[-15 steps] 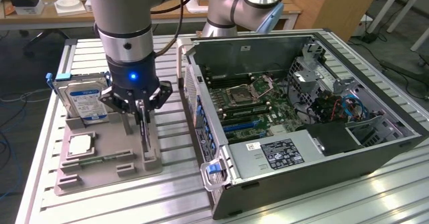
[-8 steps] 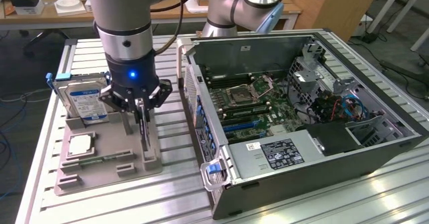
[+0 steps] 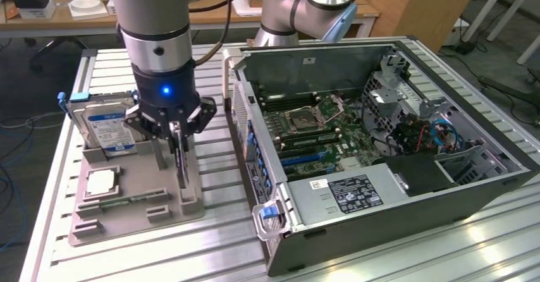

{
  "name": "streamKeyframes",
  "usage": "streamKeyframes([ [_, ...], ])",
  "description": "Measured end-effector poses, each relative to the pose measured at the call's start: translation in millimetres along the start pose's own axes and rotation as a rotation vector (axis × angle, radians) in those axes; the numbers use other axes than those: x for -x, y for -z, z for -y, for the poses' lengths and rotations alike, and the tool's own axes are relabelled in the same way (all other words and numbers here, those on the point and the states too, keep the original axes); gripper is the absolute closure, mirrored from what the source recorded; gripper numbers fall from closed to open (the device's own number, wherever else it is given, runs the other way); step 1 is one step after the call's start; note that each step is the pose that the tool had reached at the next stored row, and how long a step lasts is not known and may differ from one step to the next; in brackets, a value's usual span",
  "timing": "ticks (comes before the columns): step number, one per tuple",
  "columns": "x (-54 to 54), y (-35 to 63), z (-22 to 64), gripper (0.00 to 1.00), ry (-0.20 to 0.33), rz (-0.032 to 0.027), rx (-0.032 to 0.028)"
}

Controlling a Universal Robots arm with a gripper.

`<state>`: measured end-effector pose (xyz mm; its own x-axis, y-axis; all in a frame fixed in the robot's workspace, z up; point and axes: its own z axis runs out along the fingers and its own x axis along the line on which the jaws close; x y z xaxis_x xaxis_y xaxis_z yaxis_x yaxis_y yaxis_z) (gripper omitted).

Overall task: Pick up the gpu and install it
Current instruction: 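Pick up the gpu and move the gpu toward the slot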

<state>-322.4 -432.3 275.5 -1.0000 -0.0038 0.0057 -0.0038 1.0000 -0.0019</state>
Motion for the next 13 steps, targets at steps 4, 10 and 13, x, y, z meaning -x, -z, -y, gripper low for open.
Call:
streamKeyframes([
  [4, 0.1, 3.3, -0.1, 0.74, 0.000, 0.0002, 0.0000],
  [10, -0.2, 4.7, -0.1, 0.74, 0.000, -0.0002, 0.0001],
  [13, -0.3, 9.1, -0.1, 0.74, 0.000, 0.0002, 0.0018],
])
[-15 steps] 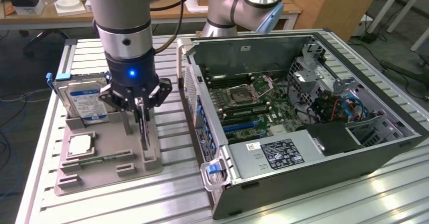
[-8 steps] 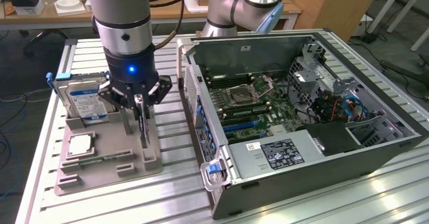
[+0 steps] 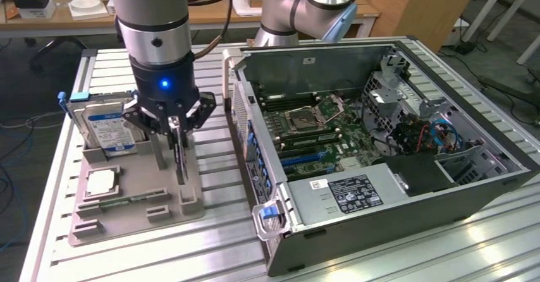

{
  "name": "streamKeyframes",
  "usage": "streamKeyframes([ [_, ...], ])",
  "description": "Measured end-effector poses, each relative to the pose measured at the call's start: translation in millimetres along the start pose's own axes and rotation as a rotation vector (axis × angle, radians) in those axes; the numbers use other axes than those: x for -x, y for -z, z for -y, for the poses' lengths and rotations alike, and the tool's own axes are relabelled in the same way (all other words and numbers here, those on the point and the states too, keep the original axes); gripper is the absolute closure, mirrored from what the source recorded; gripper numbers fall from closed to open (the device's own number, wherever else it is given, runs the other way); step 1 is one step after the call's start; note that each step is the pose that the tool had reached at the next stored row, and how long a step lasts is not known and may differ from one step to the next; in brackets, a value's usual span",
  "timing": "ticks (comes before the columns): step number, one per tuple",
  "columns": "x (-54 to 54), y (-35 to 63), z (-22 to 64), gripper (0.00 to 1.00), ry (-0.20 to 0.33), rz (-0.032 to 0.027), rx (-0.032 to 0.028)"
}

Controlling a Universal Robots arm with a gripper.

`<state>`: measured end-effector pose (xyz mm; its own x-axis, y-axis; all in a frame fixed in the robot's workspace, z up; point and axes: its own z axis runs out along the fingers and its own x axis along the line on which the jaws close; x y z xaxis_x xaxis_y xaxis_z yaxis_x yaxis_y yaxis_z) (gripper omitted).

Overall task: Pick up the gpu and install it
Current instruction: 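Pick up the gpu and move the gpu toward the slot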

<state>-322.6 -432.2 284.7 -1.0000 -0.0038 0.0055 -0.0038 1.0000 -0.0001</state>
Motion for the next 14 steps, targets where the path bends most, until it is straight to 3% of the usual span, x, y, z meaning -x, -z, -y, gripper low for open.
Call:
streamKeyframes([
  [14, 0.0, 19.3, 0.0, 0.74, 0.000, 0.0000, 0.0077],
])
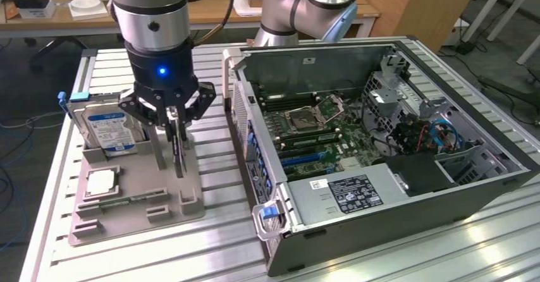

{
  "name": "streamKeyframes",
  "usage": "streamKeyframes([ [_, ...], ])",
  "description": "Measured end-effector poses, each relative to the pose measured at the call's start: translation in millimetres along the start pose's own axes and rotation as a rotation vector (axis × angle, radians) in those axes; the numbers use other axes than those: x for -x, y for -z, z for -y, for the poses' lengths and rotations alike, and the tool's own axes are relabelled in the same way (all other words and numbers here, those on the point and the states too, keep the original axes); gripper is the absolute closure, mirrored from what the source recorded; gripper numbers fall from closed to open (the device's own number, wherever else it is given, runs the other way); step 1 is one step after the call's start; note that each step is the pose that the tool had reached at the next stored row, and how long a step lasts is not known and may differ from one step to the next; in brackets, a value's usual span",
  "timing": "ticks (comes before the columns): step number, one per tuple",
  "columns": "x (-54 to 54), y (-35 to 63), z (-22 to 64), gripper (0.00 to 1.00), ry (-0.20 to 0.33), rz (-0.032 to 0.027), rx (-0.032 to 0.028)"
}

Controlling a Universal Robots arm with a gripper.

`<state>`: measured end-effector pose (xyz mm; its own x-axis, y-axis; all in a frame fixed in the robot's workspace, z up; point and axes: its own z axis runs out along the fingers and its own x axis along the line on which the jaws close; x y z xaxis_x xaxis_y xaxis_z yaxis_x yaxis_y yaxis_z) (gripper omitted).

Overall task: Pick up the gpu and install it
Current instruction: 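Pick up the gpu and move the gpu toward the slot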

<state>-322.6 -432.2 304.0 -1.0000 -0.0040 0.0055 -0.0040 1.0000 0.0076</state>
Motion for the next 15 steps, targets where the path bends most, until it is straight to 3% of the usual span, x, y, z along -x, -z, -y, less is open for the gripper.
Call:
streamKeyframes([
  [15, -0.1, 14.5, 0.0, 0.74, 0.000, 0.0001, 0.0100],
])
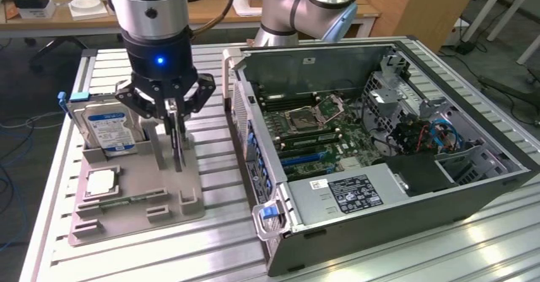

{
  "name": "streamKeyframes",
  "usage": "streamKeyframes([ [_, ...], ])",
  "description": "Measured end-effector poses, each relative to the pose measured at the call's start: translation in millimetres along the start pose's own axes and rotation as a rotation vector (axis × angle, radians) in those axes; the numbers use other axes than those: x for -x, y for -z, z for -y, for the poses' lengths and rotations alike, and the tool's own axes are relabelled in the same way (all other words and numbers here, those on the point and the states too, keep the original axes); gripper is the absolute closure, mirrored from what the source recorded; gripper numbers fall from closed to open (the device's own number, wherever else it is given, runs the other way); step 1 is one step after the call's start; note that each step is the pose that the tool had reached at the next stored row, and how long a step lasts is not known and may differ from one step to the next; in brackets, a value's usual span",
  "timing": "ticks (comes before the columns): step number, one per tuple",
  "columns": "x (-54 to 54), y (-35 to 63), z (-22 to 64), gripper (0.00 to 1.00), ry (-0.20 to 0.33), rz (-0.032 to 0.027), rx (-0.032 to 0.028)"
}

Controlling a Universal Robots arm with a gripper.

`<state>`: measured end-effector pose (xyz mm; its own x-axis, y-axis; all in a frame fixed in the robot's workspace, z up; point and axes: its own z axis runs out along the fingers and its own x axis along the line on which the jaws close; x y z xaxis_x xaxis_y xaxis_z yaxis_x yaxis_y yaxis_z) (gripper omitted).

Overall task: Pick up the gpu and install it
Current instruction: 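Pick up the gpu and move the gpu toward the slot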

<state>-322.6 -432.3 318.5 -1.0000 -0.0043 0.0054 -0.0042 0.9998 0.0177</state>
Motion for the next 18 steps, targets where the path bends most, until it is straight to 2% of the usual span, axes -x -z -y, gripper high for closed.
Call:
streamKeyframes([
  [18, -0.1, 15.3, -0.1, 0.74, 0.001, 0.0001, 0.0143],
])
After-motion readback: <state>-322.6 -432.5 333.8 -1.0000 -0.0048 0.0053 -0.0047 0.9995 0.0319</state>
